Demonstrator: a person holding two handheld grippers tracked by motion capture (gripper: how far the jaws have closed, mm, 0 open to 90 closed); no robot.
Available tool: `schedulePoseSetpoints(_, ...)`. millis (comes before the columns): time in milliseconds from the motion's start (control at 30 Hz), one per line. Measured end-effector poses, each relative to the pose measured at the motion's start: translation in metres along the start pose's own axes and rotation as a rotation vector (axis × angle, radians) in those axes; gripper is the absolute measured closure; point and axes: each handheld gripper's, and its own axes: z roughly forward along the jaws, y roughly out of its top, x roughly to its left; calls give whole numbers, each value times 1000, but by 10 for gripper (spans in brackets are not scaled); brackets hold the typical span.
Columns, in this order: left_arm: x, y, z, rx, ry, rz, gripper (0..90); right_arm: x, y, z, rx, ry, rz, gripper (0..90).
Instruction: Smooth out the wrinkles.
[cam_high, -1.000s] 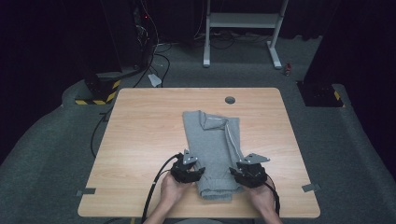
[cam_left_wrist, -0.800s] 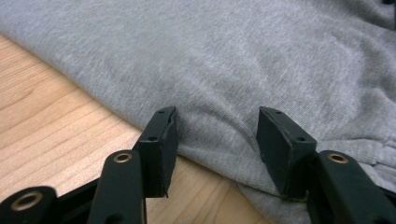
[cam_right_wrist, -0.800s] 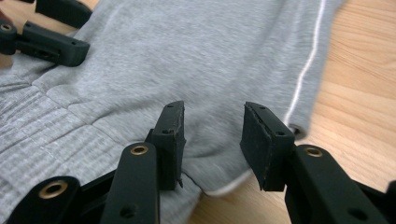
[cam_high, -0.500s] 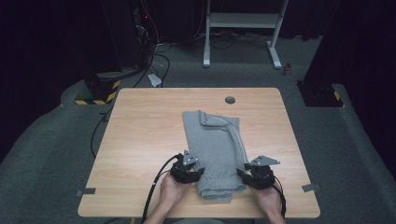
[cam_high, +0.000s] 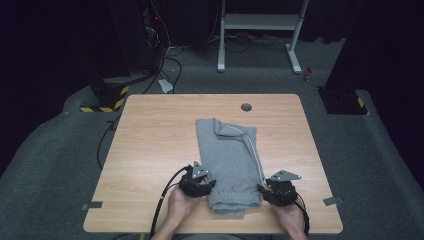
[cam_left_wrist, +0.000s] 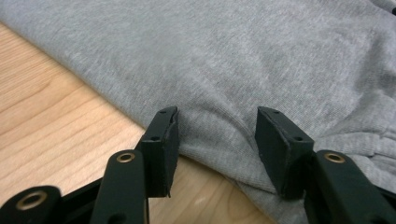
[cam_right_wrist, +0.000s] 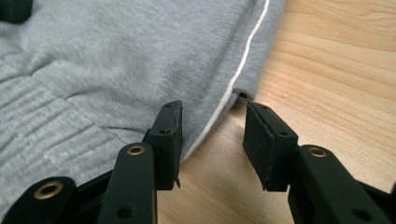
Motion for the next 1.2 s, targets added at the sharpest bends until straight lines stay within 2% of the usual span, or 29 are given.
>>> schedulePoseSetpoints(100, -1, -1, -3, 13, -2, 0, 500, 5, 0, 0, 7, -4, -28, 575)
schedulePoseSetpoints(233, -2, -7, -13, 36, -20, 4, 503, 12, -1, -3, 22, 22, -59, 568)
schedulePoseSetpoints(267, -2, -7, -16, 53, -40, -10, 502, 12, -3, -6, 19, 59, -54, 557)
schedulePoseSetpoints(300, -2, -7, -16, 53, -40, -10, 496, 12, -3, -6, 19, 59, -54, 557)
schedulePoseSetpoints(333, 2, -4, -19, 62, -59, -47, 482, 12, 1, -9, -11, 69, -44, 559)
schedulePoseSetpoints(400, 6, 2, -20, 38, -35, -61, 442, 10, 12, -13, -63, 56, -27, 578)
schedulePoseSetpoints(467, 9, 5, -19, 25, -31, -74, 423, 9, 18, -12, -82, 51, -20, 596)
schedulePoseSetpoints(500, 11, 10, -18, 12, -23, -73, 417, 8, 26, -8, -83, 42, -28, 618)
schedulePoseSetpoints(533, 17, 19, -14, 4, 23, -54, 416, 6, 39, 2, -67, -4, -55, 654)
schedulePoseSetpoints(600, 24, 26, -8, 2, 39, -67, 414, 1, 50, 14, -58, -22, -53, 680)
schedulePoseSetpoints(633, 24, 26, -8, 2, 39, -67, 411, 1, 50, 14, -58, -22, -53, 680)
schedulePoseSetpoints(667, 30, 31, 0, 0, 63, -75, 411, -4, 57, 26, -42, -46, -41, 694)
schedulePoseSetpoints(700, 30, 31, 0, 0, 63, -75, 411, -4, 57, 26, -42, -46, -41, 694)
schedulePoseSetpoints(733, 35, 34, 9, 18, 83, -77, 411, -9, 61, 36, -21, -72, -33, 703)
schedulePoseSetpoints(800, 39, 34, 16, 33, 93, -84, 413, -13, 61, 43, -11, -63, -4, 738)
schedulePoseSetpoints(867, 40, 31, 22, 61, 101, -77, 413, -15, 60, 48, 8, -63, -18, 841)
schedulePoseSetpoints(933, 40, 27, 23, 52, 102, -77, 415, -16, 57, 50, 14, -75, -35, 861)
schedulePoseSetpoints(1100, 40, 25, 20, 54, 94, -68, 440, -28, 54, 44, 5, -79, 4, 852)
schedulePoseSetpoints(1167, 40, 25, 19, 61, 92, -68, 440, -28, 52, 39, 16, -74, 10, 805)
schedulePoseSetpoints(1200, 39, 29, 20, 80, 92, -61, 440, -28, 53, 36, 14, -78, 9, 751)
